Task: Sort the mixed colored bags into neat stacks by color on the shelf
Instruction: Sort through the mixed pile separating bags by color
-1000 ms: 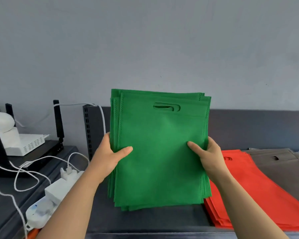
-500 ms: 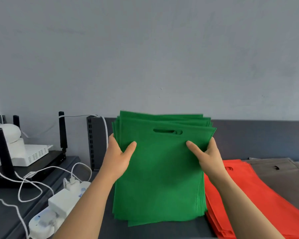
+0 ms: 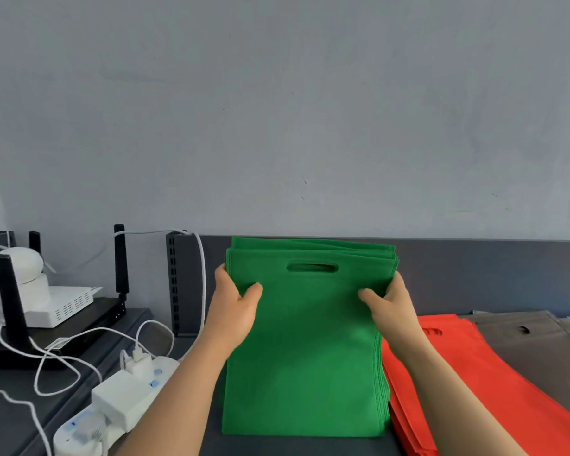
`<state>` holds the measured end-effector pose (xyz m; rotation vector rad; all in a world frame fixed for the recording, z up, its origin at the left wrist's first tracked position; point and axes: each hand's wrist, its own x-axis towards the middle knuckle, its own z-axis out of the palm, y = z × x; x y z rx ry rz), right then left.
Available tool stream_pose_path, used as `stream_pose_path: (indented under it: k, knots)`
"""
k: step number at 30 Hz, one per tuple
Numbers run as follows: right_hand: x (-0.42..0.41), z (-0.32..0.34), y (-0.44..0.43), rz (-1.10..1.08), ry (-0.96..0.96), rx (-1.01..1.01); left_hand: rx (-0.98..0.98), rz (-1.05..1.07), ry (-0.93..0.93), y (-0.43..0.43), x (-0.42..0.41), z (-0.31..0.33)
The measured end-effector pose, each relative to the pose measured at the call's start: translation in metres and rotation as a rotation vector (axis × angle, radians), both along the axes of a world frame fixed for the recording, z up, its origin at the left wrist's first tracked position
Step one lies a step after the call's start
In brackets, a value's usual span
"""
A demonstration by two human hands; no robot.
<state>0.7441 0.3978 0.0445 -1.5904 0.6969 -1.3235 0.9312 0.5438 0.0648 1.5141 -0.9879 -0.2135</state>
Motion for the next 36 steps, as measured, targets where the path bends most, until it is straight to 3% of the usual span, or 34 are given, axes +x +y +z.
stream_pose_path:
  k: [5,9,13,20,31,36]
  knots:
    - [0.002,0.004,0.010,-0.017,-0.059,-0.036,-0.208,0.044,0.320,0.004,-0.013,0.024]
    - [0.001,0.005,0.017,-0.005,-0.096,-0.041,-0.232,0.089,0.523,-0.002,-0.014,0.045]
    - [-0.002,0.009,0.023,0.103,-0.193,0.129,-0.265,0.121,0.492,-0.006,-0.015,0.038]
    - [-0.004,0.043,0.016,0.037,-0.233,0.514,-0.386,0.109,0.453,-0.007,-0.031,0.039]
    - [-0.009,0.040,0.019,0.035,-0.205,0.505,-0.364,0.168,0.436,-0.005,-0.040,0.041]
    - [-0.023,0.028,0.017,0.284,-0.187,0.263,-0.378,0.222,0.442,-0.004,-0.034,0.040]
